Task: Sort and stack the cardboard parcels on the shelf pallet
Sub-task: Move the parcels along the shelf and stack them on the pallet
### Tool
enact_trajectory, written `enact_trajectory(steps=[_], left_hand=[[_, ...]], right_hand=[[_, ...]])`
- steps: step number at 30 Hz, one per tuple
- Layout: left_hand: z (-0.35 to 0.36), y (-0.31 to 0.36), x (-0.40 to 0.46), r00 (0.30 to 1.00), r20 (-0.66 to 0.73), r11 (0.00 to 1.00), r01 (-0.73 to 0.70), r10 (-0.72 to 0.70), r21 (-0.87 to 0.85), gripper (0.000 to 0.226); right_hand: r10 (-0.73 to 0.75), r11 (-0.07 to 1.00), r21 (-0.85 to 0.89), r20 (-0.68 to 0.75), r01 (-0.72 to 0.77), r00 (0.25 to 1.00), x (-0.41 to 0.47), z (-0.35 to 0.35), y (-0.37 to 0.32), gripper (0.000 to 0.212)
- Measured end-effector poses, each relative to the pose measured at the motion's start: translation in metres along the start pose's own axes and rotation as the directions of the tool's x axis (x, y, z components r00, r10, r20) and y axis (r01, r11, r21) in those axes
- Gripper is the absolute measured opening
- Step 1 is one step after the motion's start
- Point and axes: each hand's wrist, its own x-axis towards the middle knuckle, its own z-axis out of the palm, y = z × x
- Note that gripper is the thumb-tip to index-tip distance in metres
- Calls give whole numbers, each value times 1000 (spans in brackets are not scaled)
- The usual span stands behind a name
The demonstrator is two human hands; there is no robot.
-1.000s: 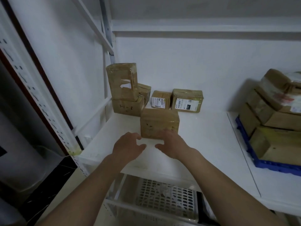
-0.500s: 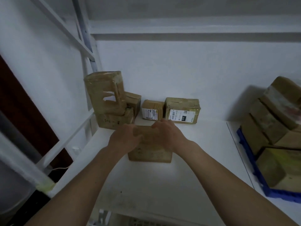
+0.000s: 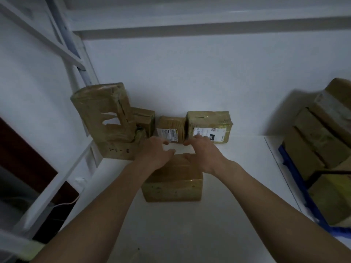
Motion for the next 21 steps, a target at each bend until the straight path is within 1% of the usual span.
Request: enact_trajectory(steps=[3,4,5,7,9,11,12,13,14,15,16,17,19,20,21], left_hand=[[-7,-13,13,1000,16,998,10,-9,-59,45],[-13,-21,16,1000,1,996,17,-17,-89,44],[-20,-30,18,999,-27,991,30,-33,-132,42],[-37,-53,21,985,-126,970,87,-118,-227,50],[-55,-78,24,934,-267,931,140,-237,-337,60],[-73,-99,30,875,-382,910,139,-298,-391,50],[-81,-108,35,851,-409,897,148,-330,-416,50],[-88,-118,40,831,-403,865,171,-384,-472,59],[-94,-126,45,827,-352,816,202,-439,-542,77],[-99,-135,50,834,-284,762,226,-473,-607,99],[-101,-142,54,848,-222,722,239,-481,-649,114],[-101,-150,58,860,-177,692,246,-479,-678,122],[-98,-162,66,873,-114,630,246,-474,-736,122],[-96,-166,69,881,-85,595,240,-465,-767,117],[-93,-169,72,893,-55,563,232,-446,-793,111]], right_hand=[[-11,1000,-5,5,11,1000,19,3,-10,42],[-22,1000,-6,14,22,1000,27,4,-17,44],[-32,999,1,27,32,999,36,6,-25,47],[-67,997,39,54,65,996,53,9,-44,48],[-103,991,98,90,94,991,73,15,-65,44],[-113,980,180,135,88,984,93,21,-84,42],[-109,972,225,161,71,981,102,24,-94,44],[-105,963,266,184,53,977,110,27,-102,47],[-105,953,301,196,42,975,117,32,-109,50],[-97,946,323,205,26,974,124,36,-116,54],[-79,938,346,214,0,974,130,39,-123,57],[-67,923,384,225,-25,972,134,42,-128,58],[-87,866,497,248,-50,965,144,50,-137,54],[-97,842,537,253,-57,963,148,53,-140,54],[-95,826,559,263,-71,960,150,56,-141,60]])
